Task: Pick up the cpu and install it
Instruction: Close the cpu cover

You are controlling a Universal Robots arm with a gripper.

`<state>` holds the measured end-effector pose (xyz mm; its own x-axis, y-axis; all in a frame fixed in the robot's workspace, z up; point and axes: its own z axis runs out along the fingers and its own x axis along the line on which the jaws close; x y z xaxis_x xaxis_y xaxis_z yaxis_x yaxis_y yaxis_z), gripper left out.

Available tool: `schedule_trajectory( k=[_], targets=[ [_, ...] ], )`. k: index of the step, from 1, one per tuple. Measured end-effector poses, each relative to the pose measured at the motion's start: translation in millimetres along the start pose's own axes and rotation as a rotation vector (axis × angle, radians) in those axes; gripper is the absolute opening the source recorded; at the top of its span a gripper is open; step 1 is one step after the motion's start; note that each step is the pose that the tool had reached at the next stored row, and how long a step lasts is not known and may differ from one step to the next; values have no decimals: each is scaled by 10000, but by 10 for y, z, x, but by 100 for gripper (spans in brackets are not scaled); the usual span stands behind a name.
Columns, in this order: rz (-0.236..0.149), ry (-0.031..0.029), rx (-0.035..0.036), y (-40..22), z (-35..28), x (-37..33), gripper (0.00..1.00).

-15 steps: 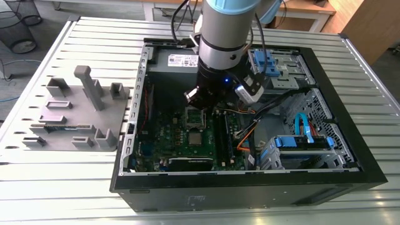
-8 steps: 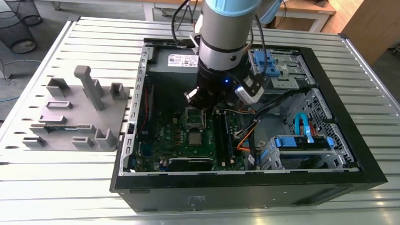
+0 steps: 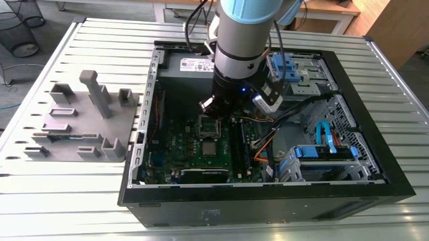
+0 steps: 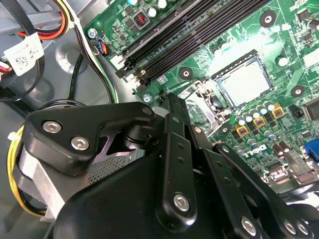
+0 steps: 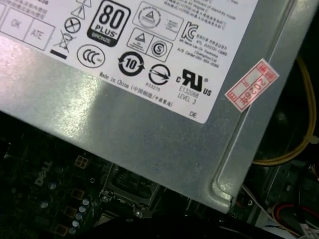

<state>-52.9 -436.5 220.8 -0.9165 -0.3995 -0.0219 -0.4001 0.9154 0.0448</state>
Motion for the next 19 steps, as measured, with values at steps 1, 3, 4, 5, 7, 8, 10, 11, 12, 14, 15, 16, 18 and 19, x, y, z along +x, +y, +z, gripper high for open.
schedule_trajectory(
  k=[1,3,4,5,7,8,10,11,12,14,15,16,18,19],
  targets=[
    [-1,0,0,0,6,0,11],
    [-2,0,0,0,9,0,11],
    [-2,0,0,0,9,0,11],
    [-1,0,0,0,9,0,11],
    [-2,-1,-1,0,12,0,11],
    [-2,-2,0,0,17,-1,11],
    [-2,5,10,-1,20,0,11],
    [-2,6,11,-1,20,0,11],
    [-2,6,11,-1,20,0,11],
    [-2,4,10,-1,22,0,11],
    [-2,4,10,-1,22,0,11],
    [-2,5,10,-1,22,0,11],
    [-2,0,6,-1,30,0,11],
    [-2,1,7,-1,36,0,11]
  ],
)
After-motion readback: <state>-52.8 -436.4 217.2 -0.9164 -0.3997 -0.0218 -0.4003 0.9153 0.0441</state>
